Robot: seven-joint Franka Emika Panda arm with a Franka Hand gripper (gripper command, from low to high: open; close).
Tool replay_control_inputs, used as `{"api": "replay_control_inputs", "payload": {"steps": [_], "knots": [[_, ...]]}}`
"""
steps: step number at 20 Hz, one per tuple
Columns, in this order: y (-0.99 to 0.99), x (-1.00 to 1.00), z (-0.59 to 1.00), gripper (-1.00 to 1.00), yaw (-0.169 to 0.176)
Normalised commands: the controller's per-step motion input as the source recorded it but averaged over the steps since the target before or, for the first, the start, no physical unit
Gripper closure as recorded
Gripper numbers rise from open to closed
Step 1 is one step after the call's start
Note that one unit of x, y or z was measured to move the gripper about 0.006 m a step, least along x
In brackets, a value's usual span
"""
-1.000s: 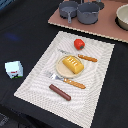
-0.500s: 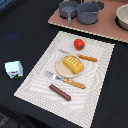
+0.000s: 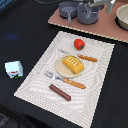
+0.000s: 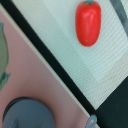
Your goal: Interact with the objects in diverse but meaningful ways.
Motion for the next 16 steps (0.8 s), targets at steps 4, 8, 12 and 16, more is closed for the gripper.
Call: {"api": "replay_control_inputs", "payload": {"steps": [4, 8, 12, 16], "knots": [[-0.24, -0.08, -0.54, -1.0, 0.0], [-0.18, -0.11, -0.56, -1.0, 0.003], [-0.16, -0.22, -0.59, -1.0, 0.01], [-0.07, -0.4, -0.49, -1.0, 0.012]]}}
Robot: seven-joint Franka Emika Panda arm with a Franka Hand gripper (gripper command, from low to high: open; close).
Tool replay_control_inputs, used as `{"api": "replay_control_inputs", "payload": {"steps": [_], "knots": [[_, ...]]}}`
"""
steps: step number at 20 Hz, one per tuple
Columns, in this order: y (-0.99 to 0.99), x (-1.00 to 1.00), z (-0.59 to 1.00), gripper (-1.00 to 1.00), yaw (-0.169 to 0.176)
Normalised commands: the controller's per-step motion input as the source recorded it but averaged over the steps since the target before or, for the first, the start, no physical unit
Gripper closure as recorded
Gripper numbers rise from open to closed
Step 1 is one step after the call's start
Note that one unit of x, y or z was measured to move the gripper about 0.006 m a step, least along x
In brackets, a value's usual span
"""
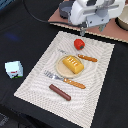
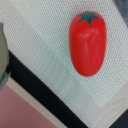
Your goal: Interact with the objects in diverse but meaningful ways.
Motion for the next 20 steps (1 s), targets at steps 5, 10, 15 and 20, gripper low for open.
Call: {"api": "replay_control_inputs", "payload": {"steps": [5, 10, 15, 20], "knots": [[0.03, -0.61, -0.33, -1.0, 0.021], [0.02, -0.6, -0.34, -1.0, 0.019], [0.01, -0.57, -0.35, -1.0, 0.015], [0.0, -0.49, -0.38, -1.0, 0.01]]}}
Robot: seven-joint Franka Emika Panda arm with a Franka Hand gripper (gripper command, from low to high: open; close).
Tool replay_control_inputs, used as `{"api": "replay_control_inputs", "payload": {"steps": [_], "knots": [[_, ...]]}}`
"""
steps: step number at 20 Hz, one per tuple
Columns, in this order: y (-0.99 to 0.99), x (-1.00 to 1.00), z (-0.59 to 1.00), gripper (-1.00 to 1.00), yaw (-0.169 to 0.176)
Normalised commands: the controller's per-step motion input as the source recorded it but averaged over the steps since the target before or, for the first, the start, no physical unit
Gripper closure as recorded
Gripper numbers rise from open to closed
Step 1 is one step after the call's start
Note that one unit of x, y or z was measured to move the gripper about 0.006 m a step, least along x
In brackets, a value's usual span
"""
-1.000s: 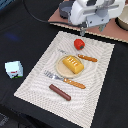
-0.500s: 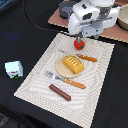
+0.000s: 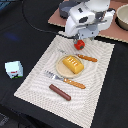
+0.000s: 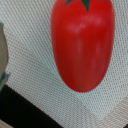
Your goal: Interact with the objects in diverse but meaningful ways.
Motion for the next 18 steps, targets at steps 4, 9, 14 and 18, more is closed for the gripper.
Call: {"api": "replay_control_inputs", "payload": {"steps": [4, 9, 14, 18], "knots": [[0.0, -0.4, -0.38, -1.0, 0.0], [0.0, -0.39, -0.36, -1.0, 0.0], [0.0, -0.35, -0.29, -1.0, 0.0], [0.0, -0.26, -0.24, 1.0, 0.001]]}}
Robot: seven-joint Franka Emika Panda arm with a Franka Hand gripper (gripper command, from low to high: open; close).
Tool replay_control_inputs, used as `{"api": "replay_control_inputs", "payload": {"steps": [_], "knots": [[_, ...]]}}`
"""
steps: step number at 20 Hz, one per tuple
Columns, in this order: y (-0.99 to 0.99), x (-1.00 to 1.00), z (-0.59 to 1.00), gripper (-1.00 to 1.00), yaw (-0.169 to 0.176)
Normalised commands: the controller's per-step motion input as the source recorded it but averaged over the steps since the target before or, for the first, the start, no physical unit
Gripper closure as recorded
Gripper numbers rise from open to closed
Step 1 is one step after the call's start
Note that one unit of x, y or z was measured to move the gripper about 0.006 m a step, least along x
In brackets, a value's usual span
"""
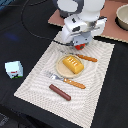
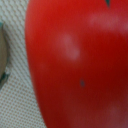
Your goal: Interact with the objects in diverse but meaningful ways.
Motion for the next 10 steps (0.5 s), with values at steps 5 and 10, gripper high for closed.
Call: {"api": "replay_control_inputs", "payload": {"steps": [5, 10], "knots": [[0.0, -0.2, -0.2, 1.0, 0.005], [-0.01, -0.18, -0.19, 1.0, 0.006]]}}
